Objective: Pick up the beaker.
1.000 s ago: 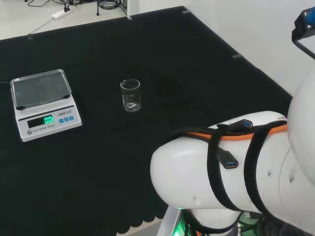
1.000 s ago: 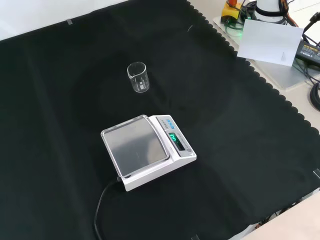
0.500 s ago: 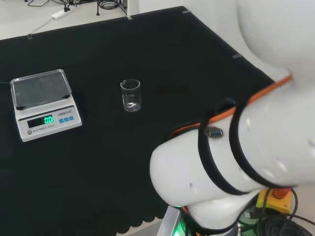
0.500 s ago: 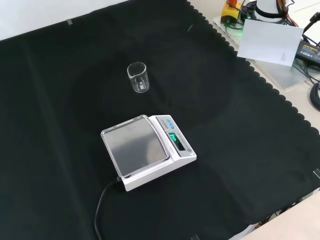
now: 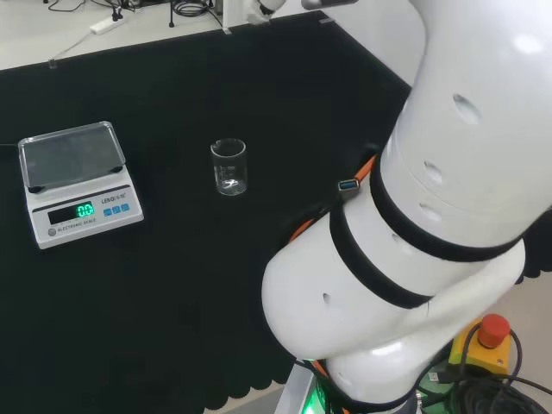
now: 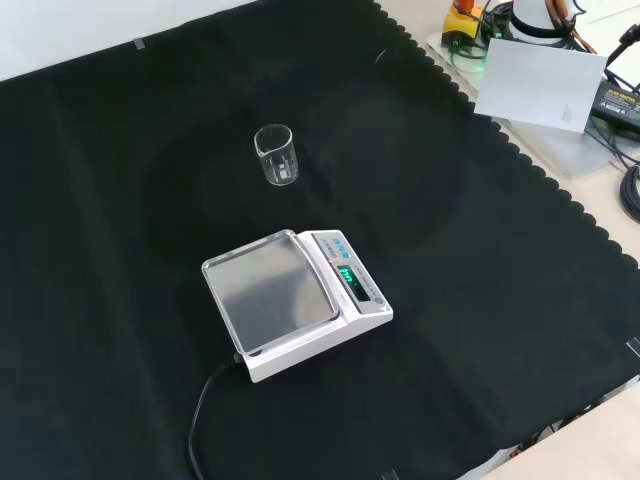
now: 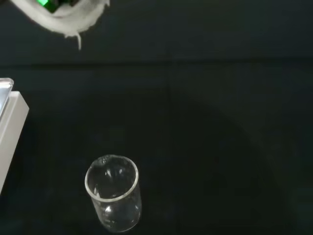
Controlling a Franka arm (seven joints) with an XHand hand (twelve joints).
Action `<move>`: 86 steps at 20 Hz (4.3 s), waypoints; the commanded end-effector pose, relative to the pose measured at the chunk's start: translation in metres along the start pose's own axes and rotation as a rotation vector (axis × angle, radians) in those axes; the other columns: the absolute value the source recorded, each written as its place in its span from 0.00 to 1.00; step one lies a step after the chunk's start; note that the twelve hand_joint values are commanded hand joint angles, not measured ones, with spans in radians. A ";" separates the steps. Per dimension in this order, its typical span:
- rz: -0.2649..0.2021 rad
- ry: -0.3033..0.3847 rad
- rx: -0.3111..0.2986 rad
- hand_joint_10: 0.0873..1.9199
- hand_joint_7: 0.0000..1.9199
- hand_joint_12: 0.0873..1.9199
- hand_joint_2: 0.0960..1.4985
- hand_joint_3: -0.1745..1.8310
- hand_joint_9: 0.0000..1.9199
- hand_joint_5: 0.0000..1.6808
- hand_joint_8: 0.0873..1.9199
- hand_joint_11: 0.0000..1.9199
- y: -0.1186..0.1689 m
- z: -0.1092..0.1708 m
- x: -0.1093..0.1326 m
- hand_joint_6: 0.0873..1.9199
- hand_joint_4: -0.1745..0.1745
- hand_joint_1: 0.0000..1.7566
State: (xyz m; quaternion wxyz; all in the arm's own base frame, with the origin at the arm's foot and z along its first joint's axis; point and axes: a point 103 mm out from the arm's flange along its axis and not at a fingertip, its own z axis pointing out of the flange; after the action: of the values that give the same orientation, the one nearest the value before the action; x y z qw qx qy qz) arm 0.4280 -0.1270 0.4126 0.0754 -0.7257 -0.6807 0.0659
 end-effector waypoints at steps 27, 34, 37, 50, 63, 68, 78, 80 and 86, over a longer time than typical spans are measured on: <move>-0.121 -0.030 0.218 0.45 0.00 0.65 0.37 0.16 0.03 0.03 0.27 0.00 0.051 0.132 0.100 0.00 0.58 0.33; -0.121 -0.023 0.248 0.41 0.00 0.59 0.37 0.14 0.00 0.01 0.18 0.00 0.082 0.152 0.099 0.00 0.61 0.33; -0.135 -0.021 0.270 0.38 0.00 0.57 0.37 0.13 0.00 0.00 0.12 0.00 0.087 0.164 0.105 0.00 0.61 0.33; -0.111 -0.041 0.330 0.34 0.00 0.55 0.37 0.12 0.00 0.00 0.06 0.00 0.088 0.203 0.092 0.00 0.63 0.33; -0.094 -0.041 0.387 0.32 0.00 0.54 0.37 0.11 0.00 0.00 0.02 0.00 0.079 0.237 0.081 0.00 0.63 0.33; -0.096 -0.044 0.404 0.31 0.00 0.54 0.37 0.11 0.00 0.00 0.01 0.00 0.078 0.248 0.085 0.00 0.63 0.33; -0.103 -0.051 0.429 0.29 0.00 0.54 0.38 0.11 0.00 0.00 0.00 0.00 0.074 0.262 0.089 0.00 0.63 0.34; -0.101 -0.063 0.427 0.29 0.00 0.54 0.38 0.11 0.00 0.00 0.00 0.00 0.075 0.265 0.090 0.00 0.63 0.34; -0.100 -0.075 0.425 0.30 0.00 0.55 0.39 0.11 0.00 0.00 0.00 0.00 0.075 0.269 0.093 0.00 0.64 0.36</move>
State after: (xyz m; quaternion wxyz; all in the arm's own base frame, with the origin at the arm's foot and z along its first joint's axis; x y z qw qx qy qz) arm 0.4549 -0.0349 0.1369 0.2070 -0.6566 -0.6884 0.2283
